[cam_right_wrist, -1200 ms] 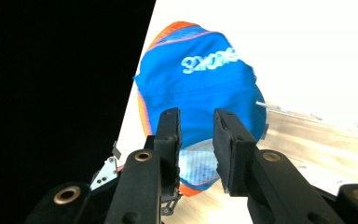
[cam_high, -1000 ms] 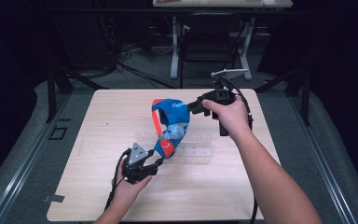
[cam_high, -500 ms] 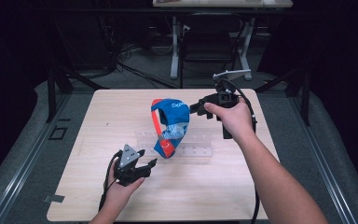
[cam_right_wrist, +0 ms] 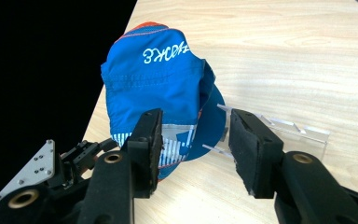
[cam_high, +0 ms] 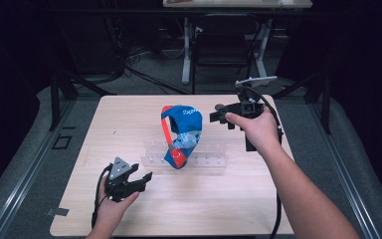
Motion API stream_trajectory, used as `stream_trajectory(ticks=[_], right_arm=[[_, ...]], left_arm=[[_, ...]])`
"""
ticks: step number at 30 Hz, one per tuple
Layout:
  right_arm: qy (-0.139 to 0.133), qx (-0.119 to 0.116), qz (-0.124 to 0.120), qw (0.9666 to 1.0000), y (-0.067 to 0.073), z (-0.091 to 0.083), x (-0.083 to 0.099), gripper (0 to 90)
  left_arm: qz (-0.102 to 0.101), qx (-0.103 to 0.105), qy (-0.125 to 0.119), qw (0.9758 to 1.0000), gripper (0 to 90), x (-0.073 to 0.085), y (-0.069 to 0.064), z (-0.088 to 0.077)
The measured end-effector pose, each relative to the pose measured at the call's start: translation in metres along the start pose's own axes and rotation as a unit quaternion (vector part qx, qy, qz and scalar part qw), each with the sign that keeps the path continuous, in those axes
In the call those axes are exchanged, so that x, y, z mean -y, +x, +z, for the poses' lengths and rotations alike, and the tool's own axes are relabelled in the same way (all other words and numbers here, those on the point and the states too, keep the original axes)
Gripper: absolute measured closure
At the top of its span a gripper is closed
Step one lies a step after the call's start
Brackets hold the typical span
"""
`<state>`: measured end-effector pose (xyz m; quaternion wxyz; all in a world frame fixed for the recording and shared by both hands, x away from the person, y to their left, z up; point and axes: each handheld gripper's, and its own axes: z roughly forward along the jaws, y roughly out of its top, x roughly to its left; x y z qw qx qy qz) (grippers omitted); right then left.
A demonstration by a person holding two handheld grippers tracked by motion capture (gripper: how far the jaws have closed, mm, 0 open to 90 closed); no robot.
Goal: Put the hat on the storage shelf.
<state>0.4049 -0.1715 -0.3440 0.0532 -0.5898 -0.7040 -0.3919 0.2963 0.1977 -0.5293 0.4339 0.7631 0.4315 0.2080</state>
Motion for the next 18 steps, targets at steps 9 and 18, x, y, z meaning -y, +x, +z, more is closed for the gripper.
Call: stream_trajectory(ticks=[9,18], right_arm=[[-0.008,0.022,-0.020,0.9995,-0.008,-0.008,0.013,47.3],[-0.016,0.068,-0.066,0.9953,-0.013,-0.011,0.036,44.4]], left_arm=[[-0.018,-0.010,0.010,0.9997,38.8,0.019,0.021,-0.014],[-0.055,-0.015,0.013,0.9983,38.8,0.036,0.041,-0.015]])
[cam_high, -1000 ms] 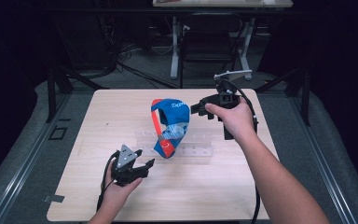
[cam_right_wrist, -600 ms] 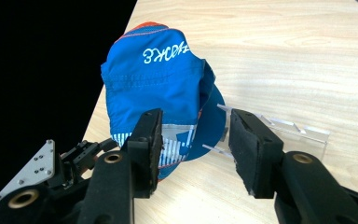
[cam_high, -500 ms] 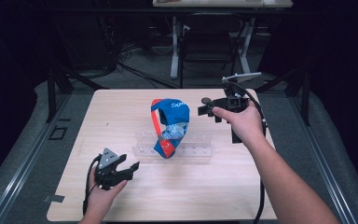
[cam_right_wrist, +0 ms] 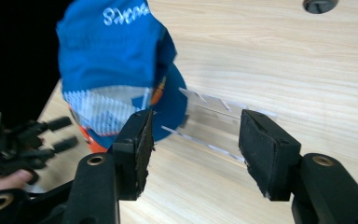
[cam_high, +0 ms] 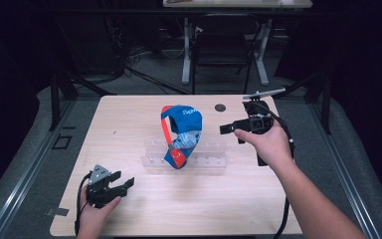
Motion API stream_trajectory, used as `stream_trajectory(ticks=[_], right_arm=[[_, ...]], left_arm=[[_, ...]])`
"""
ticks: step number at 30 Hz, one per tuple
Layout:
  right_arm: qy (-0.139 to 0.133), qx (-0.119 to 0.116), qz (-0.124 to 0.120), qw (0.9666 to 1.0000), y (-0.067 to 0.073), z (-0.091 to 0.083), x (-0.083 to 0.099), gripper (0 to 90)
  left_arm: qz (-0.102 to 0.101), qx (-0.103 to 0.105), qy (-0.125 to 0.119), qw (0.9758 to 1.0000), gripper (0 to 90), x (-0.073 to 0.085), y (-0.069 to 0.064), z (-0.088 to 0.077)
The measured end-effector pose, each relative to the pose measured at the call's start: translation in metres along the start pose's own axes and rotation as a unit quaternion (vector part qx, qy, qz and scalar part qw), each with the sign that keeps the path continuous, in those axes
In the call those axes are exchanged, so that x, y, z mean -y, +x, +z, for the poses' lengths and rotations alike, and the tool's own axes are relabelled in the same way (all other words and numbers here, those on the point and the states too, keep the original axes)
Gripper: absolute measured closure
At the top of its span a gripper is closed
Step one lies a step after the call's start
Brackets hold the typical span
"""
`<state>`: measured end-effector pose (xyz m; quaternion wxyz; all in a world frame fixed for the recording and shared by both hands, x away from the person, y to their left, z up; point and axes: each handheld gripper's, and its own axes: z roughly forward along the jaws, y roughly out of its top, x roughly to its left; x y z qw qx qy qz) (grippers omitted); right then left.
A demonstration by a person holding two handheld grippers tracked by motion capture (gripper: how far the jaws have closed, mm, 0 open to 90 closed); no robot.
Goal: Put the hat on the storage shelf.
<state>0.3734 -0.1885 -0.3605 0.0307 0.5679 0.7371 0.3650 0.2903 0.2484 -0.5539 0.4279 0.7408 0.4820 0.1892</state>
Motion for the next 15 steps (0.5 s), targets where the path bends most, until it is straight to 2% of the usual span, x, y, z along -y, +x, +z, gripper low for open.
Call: stream_trajectory(ticks=[4,7,10,11,15], right_arm=[[0.001,0.010,-0.014,0.9999,0.001,0.001,0.008,44.1],[0.003,0.014,-0.024,0.9996,0.001,0.005,0.022,43.5],[0.005,0.018,-0.026,0.9995,0.001,0.008,0.030,43.3],[0.006,0.019,-0.027,0.9994,0.000,0.012,0.038,43.2],[0.007,0.014,-0.026,0.9995,-0.003,0.017,0.050,43.1]], left_arm=[[-0.007,-0.002,0.005,1.0000,38.8,0.002,0.003,0.001],[-0.008,-0.004,0.008,0.9999,38.8,0.002,0.005,0.002],[-0.008,-0.005,0.005,0.9999,38.8,0.002,0.004,0.003],[-0.008,-0.006,0.004,0.9999,38.8,0.002,0.004,0.003],[-0.005,-0.004,0.004,1.0000,38.8,0.003,0.003,0.004]])
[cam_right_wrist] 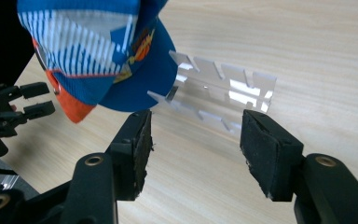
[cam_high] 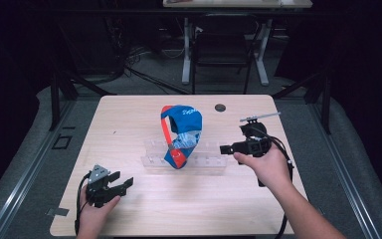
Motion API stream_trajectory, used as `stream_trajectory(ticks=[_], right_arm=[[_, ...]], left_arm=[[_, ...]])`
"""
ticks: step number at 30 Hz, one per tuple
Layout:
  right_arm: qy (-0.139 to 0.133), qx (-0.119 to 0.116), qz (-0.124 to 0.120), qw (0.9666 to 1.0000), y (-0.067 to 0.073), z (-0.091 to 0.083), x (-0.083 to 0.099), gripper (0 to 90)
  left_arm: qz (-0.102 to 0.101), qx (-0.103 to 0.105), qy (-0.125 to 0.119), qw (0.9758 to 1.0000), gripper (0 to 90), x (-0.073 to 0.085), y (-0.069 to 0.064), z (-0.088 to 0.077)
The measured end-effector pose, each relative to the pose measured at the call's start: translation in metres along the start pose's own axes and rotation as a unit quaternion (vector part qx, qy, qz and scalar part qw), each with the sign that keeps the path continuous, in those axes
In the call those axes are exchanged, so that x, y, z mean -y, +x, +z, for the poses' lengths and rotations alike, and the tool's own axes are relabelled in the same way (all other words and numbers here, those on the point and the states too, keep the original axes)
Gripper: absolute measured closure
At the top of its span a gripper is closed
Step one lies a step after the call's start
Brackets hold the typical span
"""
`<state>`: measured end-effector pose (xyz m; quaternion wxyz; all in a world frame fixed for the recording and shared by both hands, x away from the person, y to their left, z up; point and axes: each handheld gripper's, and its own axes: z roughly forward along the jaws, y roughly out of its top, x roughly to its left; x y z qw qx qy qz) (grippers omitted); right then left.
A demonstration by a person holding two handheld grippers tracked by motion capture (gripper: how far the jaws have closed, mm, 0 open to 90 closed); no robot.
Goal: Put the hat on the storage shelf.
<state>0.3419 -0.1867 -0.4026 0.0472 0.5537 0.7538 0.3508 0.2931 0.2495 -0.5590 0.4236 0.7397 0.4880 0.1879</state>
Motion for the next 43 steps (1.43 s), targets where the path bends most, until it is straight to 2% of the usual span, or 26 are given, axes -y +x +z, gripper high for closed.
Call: stream_trajectory(ticks=[4,8,12,13,14,17,18,19,20,23,24,27,30,35,37,38,39,43], right_arm=[[-0.008,-0.002,0.006,1.0000,-0.007,0.006,0.016,43.1],[-0.009,-0.002,0.009,0.9999,-0.012,0.008,0.025,43.0],[-0.025,0.006,0.012,0.9996,-0.020,0.007,0.038,43.0],[-0.028,0.007,0.013,0.9995,-0.022,0.007,0.041,43.0],[-0.038,0.010,0.018,0.9990,-0.026,0.007,0.050,43.1],[-0.045,0.011,0.020,0.9987,-0.028,0.007,0.057,43.2],[-0.053,0.008,0.024,0.9983,-0.032,0.007,0.067,43.0],[-0.053,0.008,0.024,0.9983,-0.032,0.007,0.067,43.0],[-0.059,0.010,0.027,0.9978,-0.035,0.007,0.074,43.0],[-0.067,0.017,0.026,0.9972,-0.037,0.007,0.081,43.0],[-0.076,0.033,0.019,0.9964,-0.041,0.008,0.089,43.2],[-0.081,0.041,0.014,0.9958,-0.044,0.010,0.095,43.2],[-0.094,0.055,0.009,0.9941,-0.048,0.017,0.110,44.6],[-0.110,0.043,0.021,0.9928,-0.053,0.027,0.125,46.0],[-0.116,0.058,0.009,0.9916,-0.054,0.031,0.131,46.2],[-0.116,0.058,0.009,0.9916,-0.054,0.031,0.131,46.2],[-0.127,0.063,0.001,0.9899,-0.056,0.035,0.136,46.3],[-0.131,0.060,0.001,0.9895,-0.059,0.040,0.144,46.2]], left_arm=[[0.001,0.001,0.000,1.0000,38.9,0.000,-0.001,0.000],[0.004,0.004,0.006,1.0000,38.9,0.000,-0.003,0.000],[0.006,0.007,0.002,1.0000,38.9,0.000,-0.006,0.002],[0.009,0.008,0.008,0.9999,38.9,0.000,-0.006,0.002],[0.011,0.007,0.004,0.9999,38.9,0.000,-0.007,0.003],[0.011,0.009,0.005,0.9999,38.9,0.000,-0.008,0.003],[0.011,0.009,0.006,0.9999,38.9,0.000,-0.008,0.003],[0.012,0.009,0.007,0.9999,38.9,0.001,-0.008,0.004],[0.012,0.008,0.009,0.9999,38.9,0.001,-0.008,0.004],[0.013,0.008,0.008,0.9999,38.9,0.001,-0.009,0.004],[0.014,0.009,0.007,0.9998,38.8,0.001,-0.009,0.005],[0.018,0.009,0.013,0.9997,38.8,0.000,-0.010,0.004],[0.018,0.009,0.012,0.9997,38.9,0.000,-0.010,0.005],[0.021,0.010,0.007,0.9997,39.0,0.001,-0.012,0.006],[0.024,0.009,0.007,0.9997,39.1,0.000,-0.012,0.005],[0.024,0.009,0.007,0.9997,39.1,0.000,-0.012,0.005],[0.024,0.010,0.004,0.9997,39.2,0.000,-0.012,0.005],[0.024,0.015,0.002,0.9996,39.7,0.000,-0.013,0.005]])
